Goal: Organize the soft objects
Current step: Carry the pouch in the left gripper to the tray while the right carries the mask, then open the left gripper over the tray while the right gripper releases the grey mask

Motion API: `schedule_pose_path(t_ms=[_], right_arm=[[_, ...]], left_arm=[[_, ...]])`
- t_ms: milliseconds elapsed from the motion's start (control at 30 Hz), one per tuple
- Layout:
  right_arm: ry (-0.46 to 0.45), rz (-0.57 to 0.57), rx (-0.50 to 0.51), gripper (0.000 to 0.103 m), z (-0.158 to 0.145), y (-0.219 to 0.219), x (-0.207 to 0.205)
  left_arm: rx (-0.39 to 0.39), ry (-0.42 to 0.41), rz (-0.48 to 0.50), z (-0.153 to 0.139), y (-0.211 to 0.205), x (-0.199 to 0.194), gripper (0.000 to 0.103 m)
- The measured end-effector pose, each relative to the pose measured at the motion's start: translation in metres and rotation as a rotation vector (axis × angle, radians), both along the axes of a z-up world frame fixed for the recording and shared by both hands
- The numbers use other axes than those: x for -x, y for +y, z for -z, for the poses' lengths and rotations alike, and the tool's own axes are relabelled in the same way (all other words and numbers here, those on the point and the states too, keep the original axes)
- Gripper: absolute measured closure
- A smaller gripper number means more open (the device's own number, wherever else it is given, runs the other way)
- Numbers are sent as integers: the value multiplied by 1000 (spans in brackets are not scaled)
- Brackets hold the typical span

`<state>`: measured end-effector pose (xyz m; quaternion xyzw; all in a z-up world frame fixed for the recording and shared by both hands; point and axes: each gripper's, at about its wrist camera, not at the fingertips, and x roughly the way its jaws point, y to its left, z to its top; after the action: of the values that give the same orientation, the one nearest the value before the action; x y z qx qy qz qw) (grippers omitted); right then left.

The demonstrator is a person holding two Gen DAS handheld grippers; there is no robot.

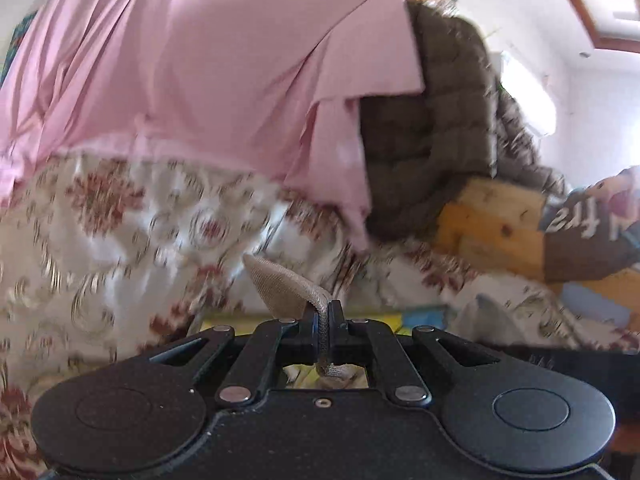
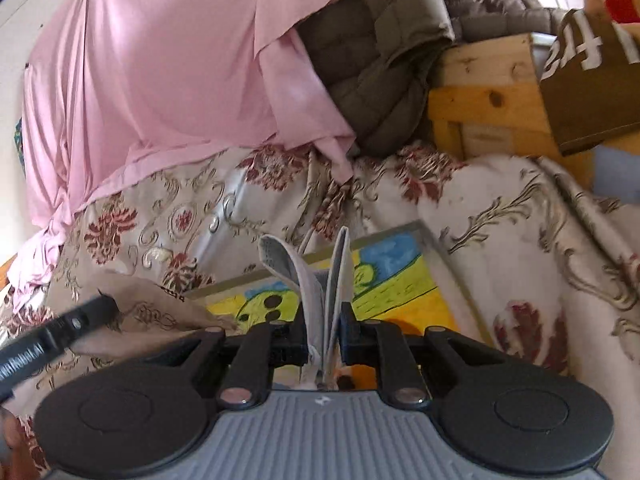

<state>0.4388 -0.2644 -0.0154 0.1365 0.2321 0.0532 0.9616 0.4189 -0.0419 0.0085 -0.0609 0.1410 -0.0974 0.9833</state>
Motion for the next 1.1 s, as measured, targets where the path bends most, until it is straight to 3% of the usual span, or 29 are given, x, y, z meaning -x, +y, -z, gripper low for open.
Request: schedule_pose_path(t_ms=[367,600,767,933,1100], right_arm=[[31,-97,10,49,4,26,2],[38,-116,-16,31,0,26,7],[30,-113,-21,18,-4,22,14],[18,-102,-33,14,-12,14,22],[2,-87,-36,11,-22,6,35]], left_arm=[[85,188,-71,34,34,-5,97],[90,233,-72,33,36,4,88],[82,245,-79,30,36,12,73],[88,243,-84,24,37,21,57],[88,230,-91,14,36,34,48]])
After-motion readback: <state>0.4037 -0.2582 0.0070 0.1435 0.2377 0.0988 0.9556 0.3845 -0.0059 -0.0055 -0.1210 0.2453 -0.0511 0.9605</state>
